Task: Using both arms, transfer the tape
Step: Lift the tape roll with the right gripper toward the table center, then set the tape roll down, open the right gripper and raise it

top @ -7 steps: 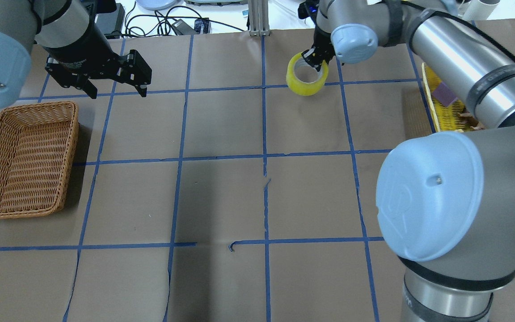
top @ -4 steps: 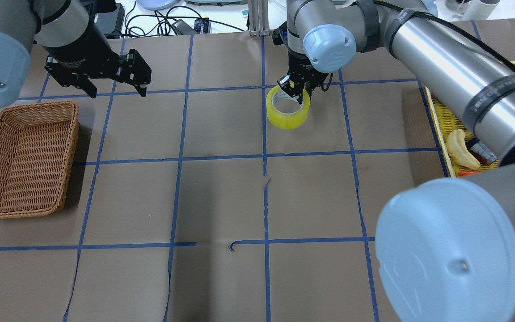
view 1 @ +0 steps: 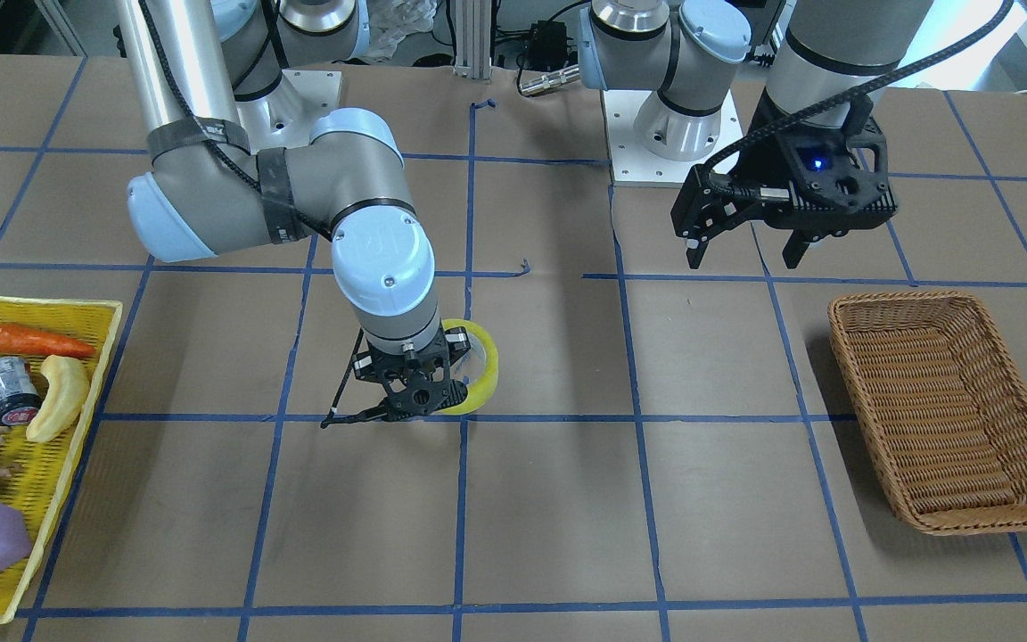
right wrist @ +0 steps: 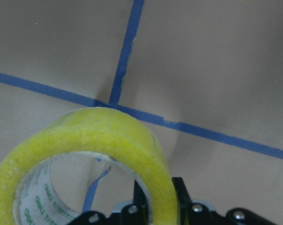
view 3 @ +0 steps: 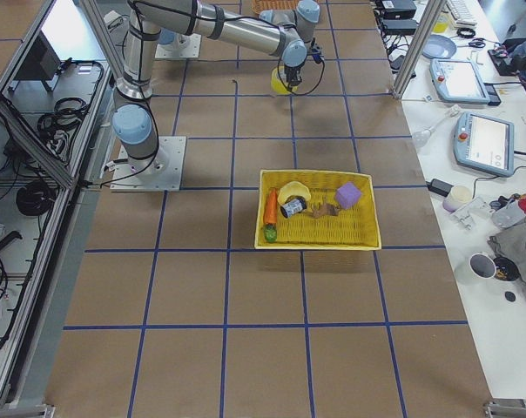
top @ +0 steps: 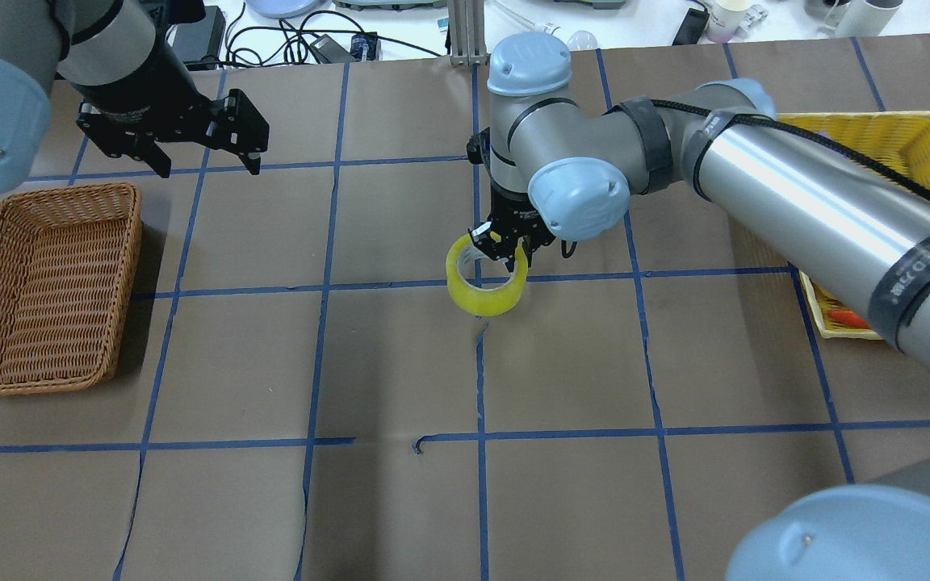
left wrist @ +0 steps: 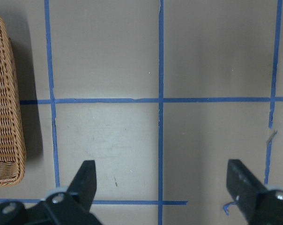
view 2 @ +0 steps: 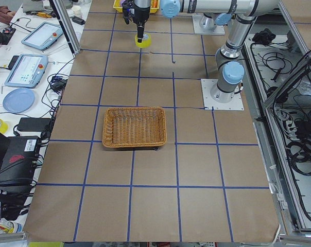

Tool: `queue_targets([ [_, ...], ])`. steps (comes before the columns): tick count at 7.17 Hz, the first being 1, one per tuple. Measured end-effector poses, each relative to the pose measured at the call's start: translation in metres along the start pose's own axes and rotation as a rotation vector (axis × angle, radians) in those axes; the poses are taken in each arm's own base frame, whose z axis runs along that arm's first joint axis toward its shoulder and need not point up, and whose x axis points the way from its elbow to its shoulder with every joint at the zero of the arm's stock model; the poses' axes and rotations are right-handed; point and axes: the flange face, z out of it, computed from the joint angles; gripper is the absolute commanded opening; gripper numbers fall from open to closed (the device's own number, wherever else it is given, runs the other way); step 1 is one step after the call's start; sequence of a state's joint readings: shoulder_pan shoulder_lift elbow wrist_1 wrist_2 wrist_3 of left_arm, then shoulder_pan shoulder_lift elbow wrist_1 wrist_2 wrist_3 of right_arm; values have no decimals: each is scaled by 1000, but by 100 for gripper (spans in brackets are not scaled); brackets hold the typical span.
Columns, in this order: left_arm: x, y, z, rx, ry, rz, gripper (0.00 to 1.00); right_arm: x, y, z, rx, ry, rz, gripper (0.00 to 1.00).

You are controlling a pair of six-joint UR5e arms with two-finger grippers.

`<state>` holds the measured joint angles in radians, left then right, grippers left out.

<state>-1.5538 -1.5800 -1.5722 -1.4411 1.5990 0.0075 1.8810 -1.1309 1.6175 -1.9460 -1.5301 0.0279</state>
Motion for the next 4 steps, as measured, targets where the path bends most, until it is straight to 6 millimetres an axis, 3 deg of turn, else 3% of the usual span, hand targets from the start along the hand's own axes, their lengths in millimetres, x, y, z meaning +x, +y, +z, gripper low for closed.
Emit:
queue_targets([
  [1,0,0,0,0,1,-1,100,-13,13,18,7,15,7,0],
  [2,0,0,0,0,1,-1,100,-21,25,34,17,37,14,23],
  [3,0,0,0,0,2,-1,100,-25,32,42,22,49,24,99],
  [4,-1,0,0,1,2,0,100,-27,36,45,25,56,30,100],
])
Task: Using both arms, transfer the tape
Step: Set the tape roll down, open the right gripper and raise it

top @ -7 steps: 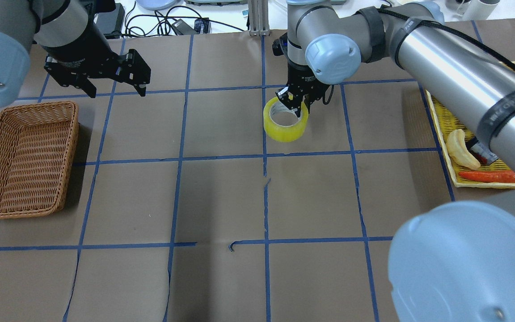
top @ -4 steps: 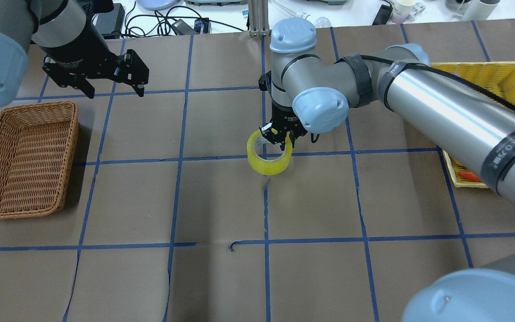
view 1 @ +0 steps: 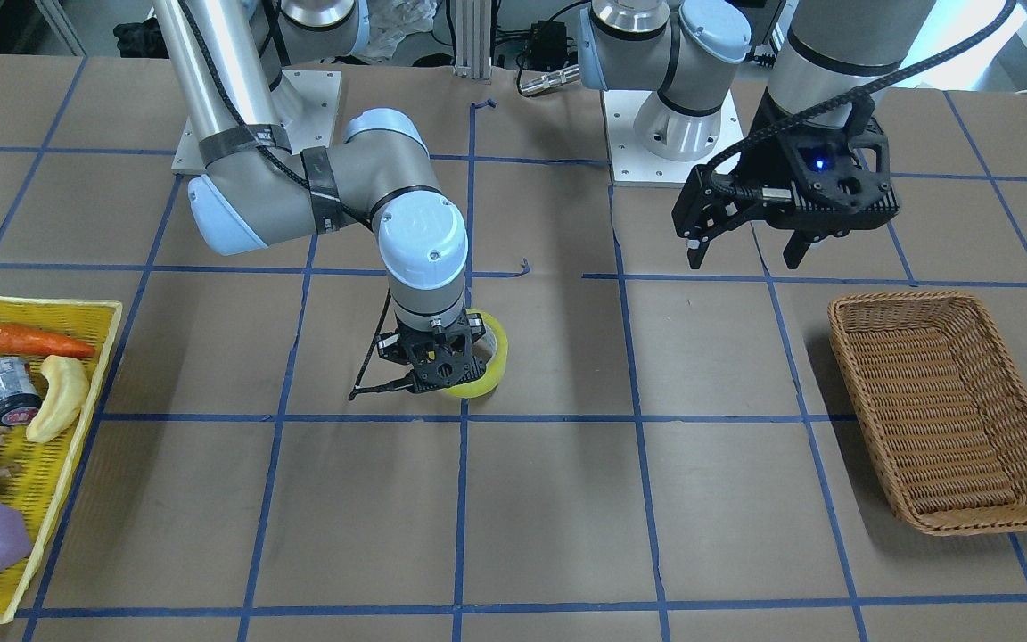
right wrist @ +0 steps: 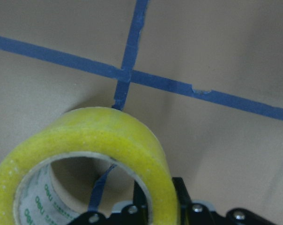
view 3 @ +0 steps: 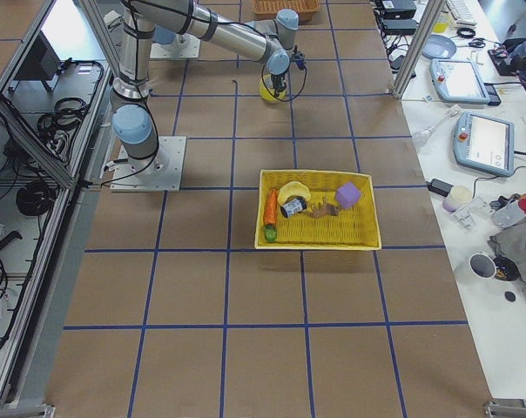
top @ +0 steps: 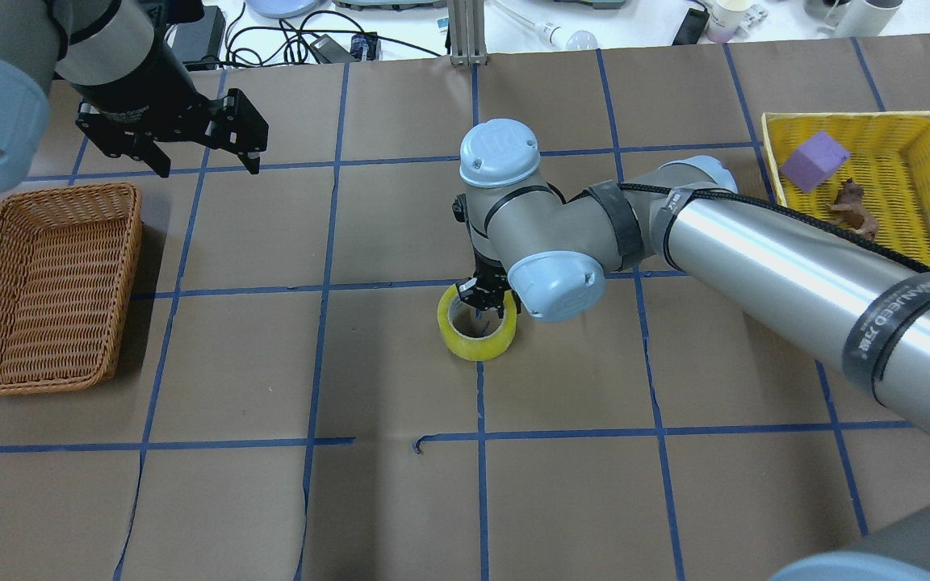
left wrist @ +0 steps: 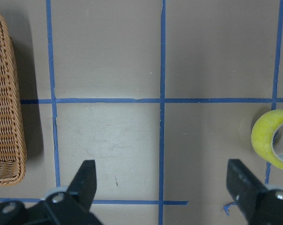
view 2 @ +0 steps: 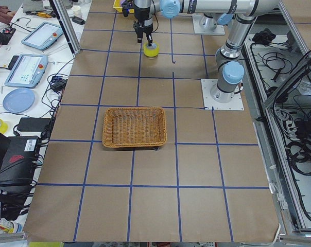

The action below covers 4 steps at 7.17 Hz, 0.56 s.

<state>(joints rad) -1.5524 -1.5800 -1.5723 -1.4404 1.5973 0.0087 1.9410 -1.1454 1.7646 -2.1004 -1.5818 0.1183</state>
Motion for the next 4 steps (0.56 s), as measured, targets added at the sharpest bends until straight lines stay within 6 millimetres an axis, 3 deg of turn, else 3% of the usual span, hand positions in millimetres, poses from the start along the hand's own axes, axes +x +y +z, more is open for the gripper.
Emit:
queue_targets([
  [2,0,0,0,0,-1,0,100,2,-4,-8,17,2,8,100],
  [3,0,0,0,0,0,1,100,8,-14,-31,53,-3,16,100],
  [4,1,0,0,0,0,2,100,22,-25,-67,82,-8,37,100],
])
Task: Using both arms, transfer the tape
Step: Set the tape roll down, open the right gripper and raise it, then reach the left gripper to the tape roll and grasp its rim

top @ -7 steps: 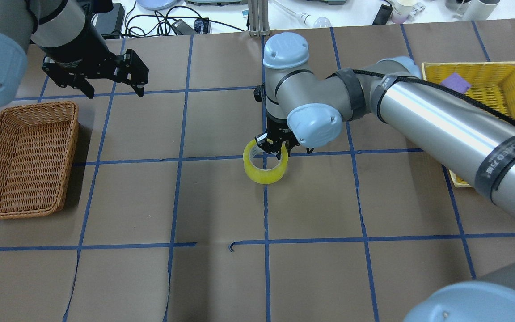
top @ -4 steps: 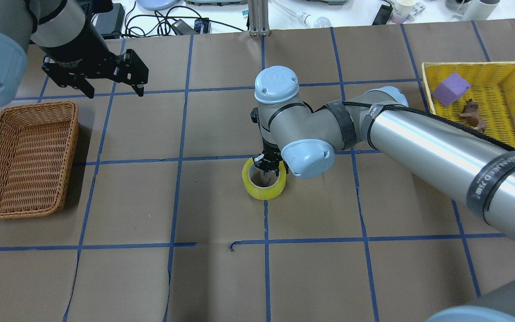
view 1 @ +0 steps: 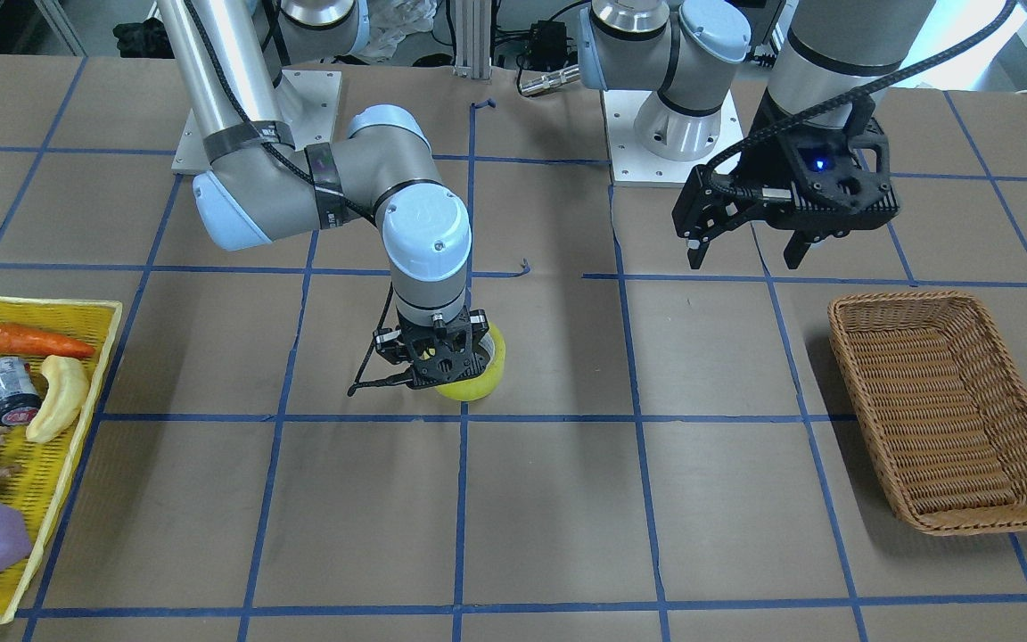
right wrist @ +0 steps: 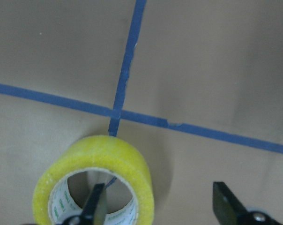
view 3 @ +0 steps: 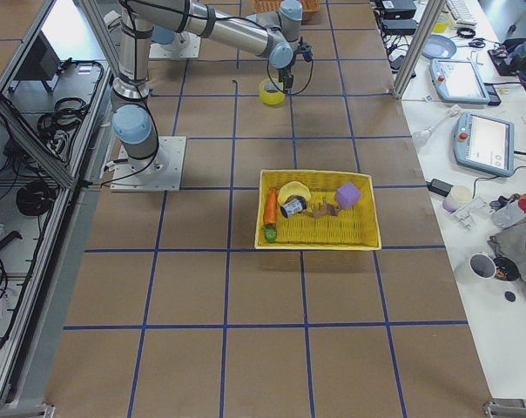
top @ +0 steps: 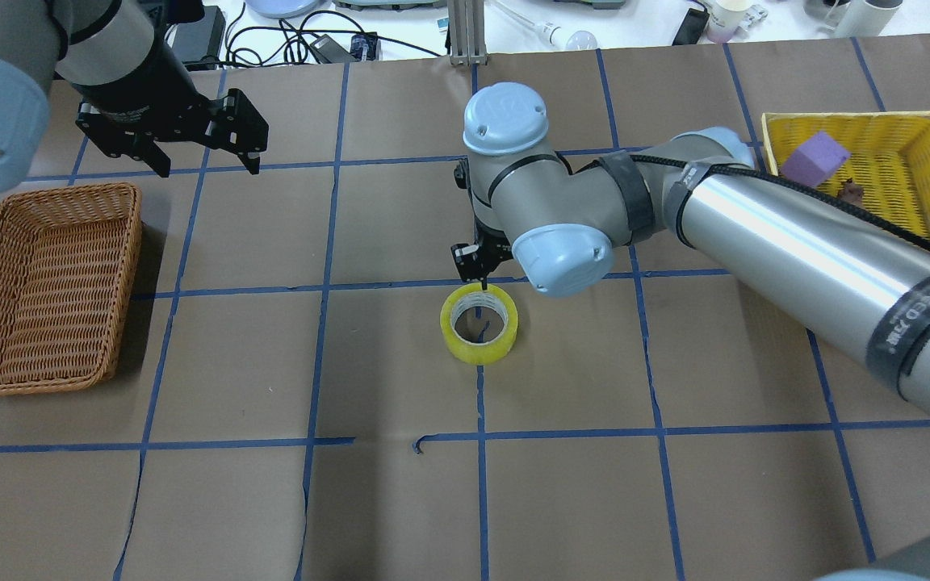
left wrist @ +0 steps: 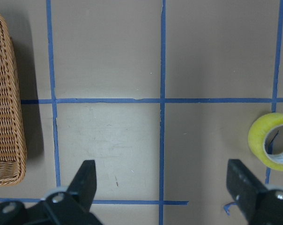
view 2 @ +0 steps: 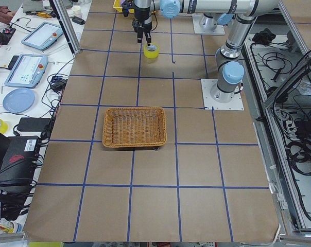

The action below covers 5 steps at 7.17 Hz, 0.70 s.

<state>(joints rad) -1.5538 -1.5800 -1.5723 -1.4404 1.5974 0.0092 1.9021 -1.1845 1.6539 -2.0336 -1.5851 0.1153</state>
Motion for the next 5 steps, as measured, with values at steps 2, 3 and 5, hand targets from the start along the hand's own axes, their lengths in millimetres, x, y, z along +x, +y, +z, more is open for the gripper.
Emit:
queue_targets([
  [2,2,0,0,2,0,2,100,50,-27,-86,-19,-1,59,100],
  [3,3,-1,0,3,1,3,100,88,-36,-133,-28,-2,84,100],
  [5,9,-6,13,-18,6,-1,100,161,-14,-221,-25,-16,147,100],
])
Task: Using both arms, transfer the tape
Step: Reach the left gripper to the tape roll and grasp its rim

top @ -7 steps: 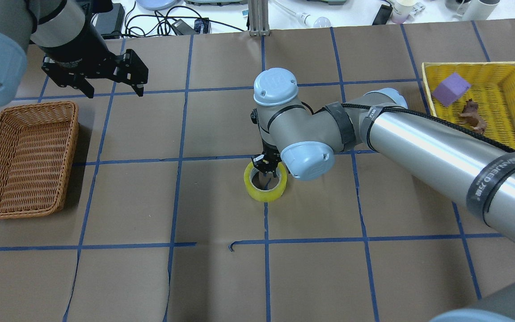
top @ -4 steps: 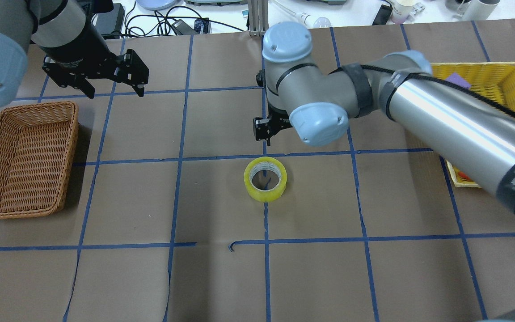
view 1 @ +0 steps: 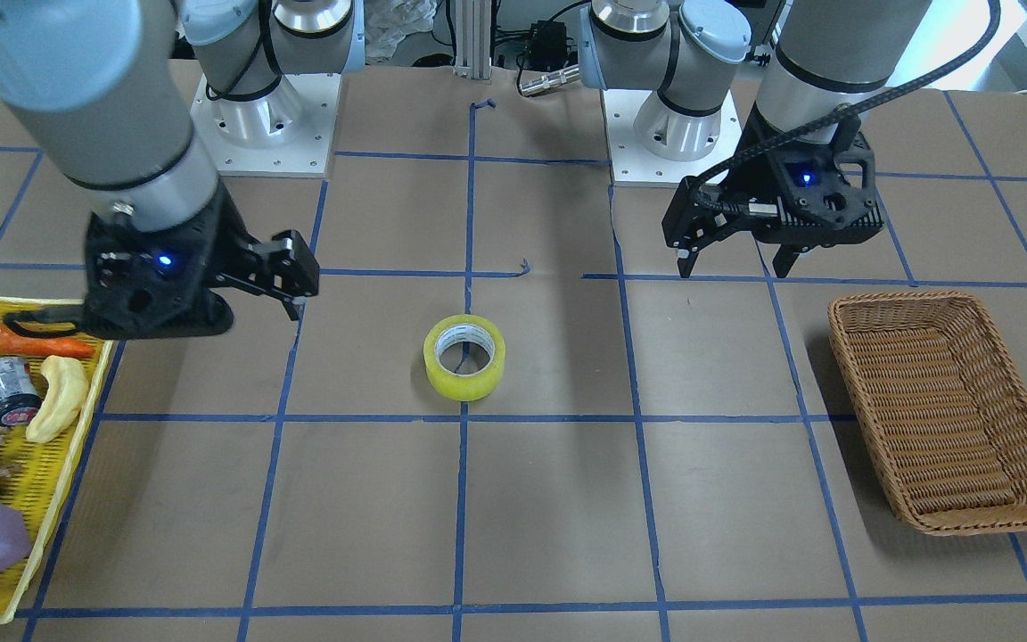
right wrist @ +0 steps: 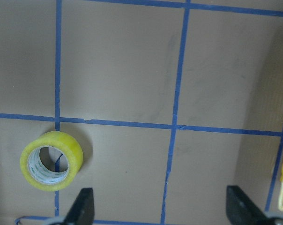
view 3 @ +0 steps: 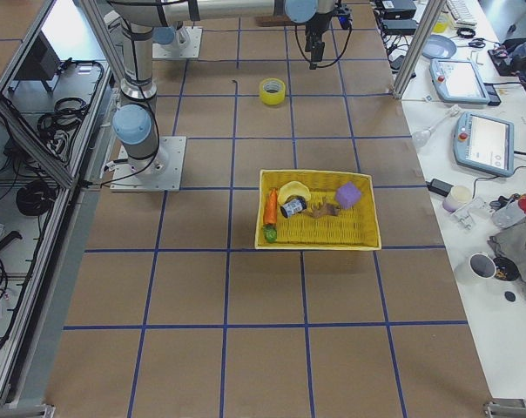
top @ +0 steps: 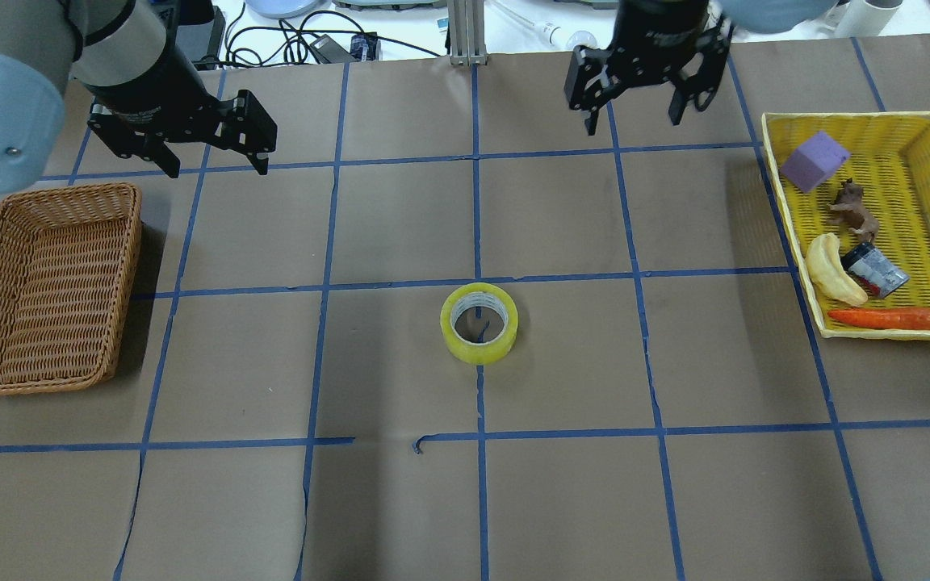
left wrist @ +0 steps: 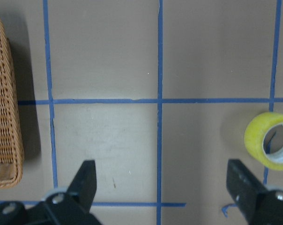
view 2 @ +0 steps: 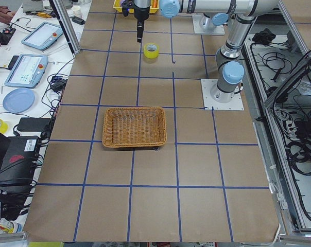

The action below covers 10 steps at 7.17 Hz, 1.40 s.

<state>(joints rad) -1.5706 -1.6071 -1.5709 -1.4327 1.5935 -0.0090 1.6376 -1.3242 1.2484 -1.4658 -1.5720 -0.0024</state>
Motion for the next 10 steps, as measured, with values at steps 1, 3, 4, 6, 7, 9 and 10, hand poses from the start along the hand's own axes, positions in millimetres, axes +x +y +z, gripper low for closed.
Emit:
queue_targets([
  [1,13,-4,12,-11,12,-1,100,15,15,-16,6,-6,16,100],
  [3,87,-14,62,-1,45,-16,100,21,23,-9,55,-8,24,100],
  [4,124,-13,105,-15,47,-15,100,21,25,-5,70,-8,23,100],
  [6,156,2,204,-25,53,-11,96,23,33,-2,82,1,23,100],
  [7,171,19,239,-40,59,-2,94,22,36,-2,83,4,23,100],
  [9,211,58,272,-83,61,44,90,21,37,0,81,7,25,100],
  [10,217,68,280,-96,55,74,69,21,38,0,81,7,26,100],
])
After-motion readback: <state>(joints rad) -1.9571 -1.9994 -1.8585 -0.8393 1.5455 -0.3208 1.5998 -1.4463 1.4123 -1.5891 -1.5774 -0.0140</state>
